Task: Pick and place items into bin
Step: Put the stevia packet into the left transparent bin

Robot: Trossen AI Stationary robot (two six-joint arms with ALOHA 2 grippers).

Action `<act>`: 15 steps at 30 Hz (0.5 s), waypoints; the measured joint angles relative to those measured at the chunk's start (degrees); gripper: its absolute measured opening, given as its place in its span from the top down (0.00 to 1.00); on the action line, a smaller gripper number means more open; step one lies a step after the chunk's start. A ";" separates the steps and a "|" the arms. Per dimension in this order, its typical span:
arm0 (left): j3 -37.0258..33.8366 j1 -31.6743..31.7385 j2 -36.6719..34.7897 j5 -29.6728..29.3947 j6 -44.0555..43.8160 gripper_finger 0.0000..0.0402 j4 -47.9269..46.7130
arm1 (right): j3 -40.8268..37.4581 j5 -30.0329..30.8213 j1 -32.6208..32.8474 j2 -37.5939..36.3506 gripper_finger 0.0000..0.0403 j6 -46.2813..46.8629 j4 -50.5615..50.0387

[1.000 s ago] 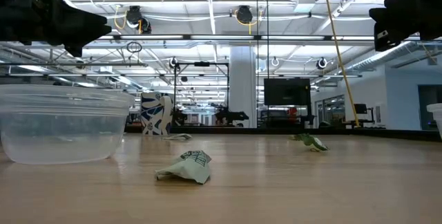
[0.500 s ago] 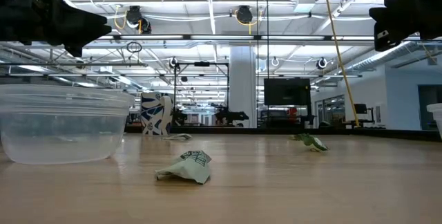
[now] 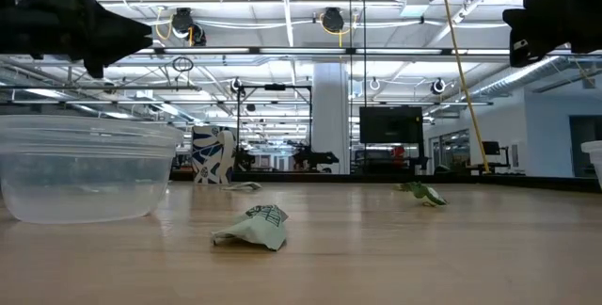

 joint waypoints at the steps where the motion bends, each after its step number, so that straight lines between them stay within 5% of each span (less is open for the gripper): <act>1: 0.00 0.00 0.00 -1.57 0.00 0.63 0.01 | 0.01 0.00 0.01 0.00 0.73 -1.18 -0.28; 15: 0.00 0.00 0.01 -4.93 -0.24 0.63 -0.58 | 0.01 0.97 0.00 0.02 0.73 -8.74 -0.69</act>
